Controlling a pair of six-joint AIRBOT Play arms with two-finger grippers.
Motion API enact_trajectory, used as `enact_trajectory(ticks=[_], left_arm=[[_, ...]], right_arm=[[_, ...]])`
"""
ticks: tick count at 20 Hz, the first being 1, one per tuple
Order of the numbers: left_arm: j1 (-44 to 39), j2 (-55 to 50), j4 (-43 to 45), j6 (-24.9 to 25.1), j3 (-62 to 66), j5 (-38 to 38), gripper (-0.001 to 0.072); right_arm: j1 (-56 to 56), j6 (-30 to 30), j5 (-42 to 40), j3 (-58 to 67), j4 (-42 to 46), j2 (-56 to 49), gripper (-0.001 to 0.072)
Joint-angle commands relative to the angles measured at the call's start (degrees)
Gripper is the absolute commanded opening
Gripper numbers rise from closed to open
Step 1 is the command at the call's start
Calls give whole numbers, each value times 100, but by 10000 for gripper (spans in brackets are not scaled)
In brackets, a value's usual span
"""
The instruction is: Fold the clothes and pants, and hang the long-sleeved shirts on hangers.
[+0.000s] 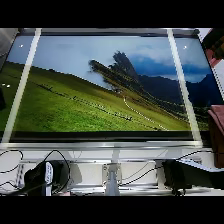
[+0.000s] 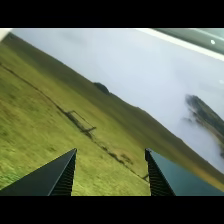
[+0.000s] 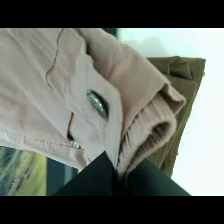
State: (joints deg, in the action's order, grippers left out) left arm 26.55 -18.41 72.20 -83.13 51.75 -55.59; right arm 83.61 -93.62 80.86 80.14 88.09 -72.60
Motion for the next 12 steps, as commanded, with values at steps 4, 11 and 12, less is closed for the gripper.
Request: enact_trajectory(ticks=[4, 11, 12], left_arm=[[33, 101, 129, 4, 2, 140, 472], [33, 101, 127, 2, 2, 140, 472], [33, 101, 129, 2, 2, 140, 472]], right_arm=[[175, -48, -245, -140, 181, -9, 693], [96, 0, -240, -140, -638, -2, 422], [-17, 282, -358, -138, -1143, 4, 184]])
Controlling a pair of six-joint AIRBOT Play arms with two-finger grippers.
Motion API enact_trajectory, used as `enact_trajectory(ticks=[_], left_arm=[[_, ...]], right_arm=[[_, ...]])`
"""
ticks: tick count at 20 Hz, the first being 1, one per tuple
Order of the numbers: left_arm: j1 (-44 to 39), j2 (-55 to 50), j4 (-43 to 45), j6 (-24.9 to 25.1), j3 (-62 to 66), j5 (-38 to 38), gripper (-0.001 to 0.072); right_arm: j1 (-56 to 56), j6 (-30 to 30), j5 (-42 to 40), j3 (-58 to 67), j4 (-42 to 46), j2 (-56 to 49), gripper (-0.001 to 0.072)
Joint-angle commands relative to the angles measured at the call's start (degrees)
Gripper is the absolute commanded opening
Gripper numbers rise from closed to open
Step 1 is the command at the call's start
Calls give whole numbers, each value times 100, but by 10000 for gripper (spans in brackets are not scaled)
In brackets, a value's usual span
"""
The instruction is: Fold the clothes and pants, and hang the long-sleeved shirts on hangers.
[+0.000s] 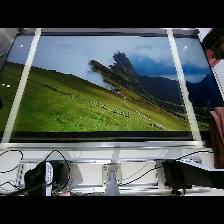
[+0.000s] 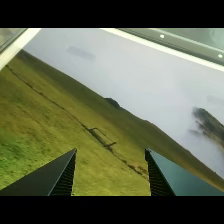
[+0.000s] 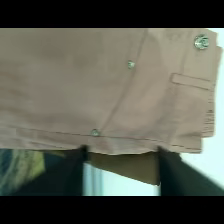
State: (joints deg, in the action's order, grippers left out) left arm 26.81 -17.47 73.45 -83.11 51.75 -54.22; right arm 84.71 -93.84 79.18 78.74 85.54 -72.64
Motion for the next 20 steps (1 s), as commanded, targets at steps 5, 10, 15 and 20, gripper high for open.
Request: enact_trajectory(ticks=[5, 10, 15, 20], left_arm=[[7, 7, 2, 0, 2, 2, 472], [7, 7, 2, 0, 2, 2, 472], [7, 7, 2, 0, 2, 0, 472], [7, 7, 2, 0, 2, 0, 473]], right_arm=[[-2210, 1526, -750, 293, -1971, 7, 20], [-5401, 2092, -1078, 612, -1672, 2, 20], [-7895, 2087, -1082, 612, -1473, 2, 20], [-8878, 2090, -890, 612, -1314, 2, 21]])
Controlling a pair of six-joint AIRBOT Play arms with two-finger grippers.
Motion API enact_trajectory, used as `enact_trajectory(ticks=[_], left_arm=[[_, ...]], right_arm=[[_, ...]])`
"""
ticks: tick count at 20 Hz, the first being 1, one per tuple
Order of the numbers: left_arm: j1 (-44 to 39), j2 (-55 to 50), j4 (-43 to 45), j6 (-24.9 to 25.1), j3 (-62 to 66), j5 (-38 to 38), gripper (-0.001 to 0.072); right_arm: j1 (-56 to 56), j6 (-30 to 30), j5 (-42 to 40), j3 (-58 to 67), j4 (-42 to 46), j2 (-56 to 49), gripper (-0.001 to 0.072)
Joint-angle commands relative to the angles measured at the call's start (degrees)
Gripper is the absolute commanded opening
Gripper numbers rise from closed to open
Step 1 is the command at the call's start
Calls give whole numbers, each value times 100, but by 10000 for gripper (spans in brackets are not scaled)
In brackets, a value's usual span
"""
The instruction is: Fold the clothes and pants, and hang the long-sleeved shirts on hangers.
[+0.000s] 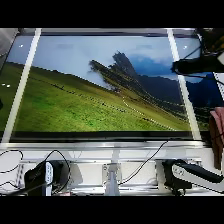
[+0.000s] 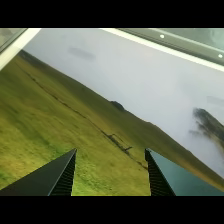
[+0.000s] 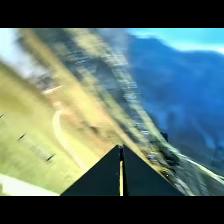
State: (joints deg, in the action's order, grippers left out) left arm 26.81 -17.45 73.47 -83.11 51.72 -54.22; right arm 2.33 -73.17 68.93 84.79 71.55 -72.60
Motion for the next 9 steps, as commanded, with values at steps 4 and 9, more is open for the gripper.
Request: enact_trajectory(ticks=[4, 9], left_arm=[[7, 4, 0, 0, 4, 2, 472], [7, 4, 0, 0, 4, 2, 472]], right_arm=[[-852, 22, 192, 7, 17, -2, 21], [-850, 22, 197, 7, 26, -2, 21]])
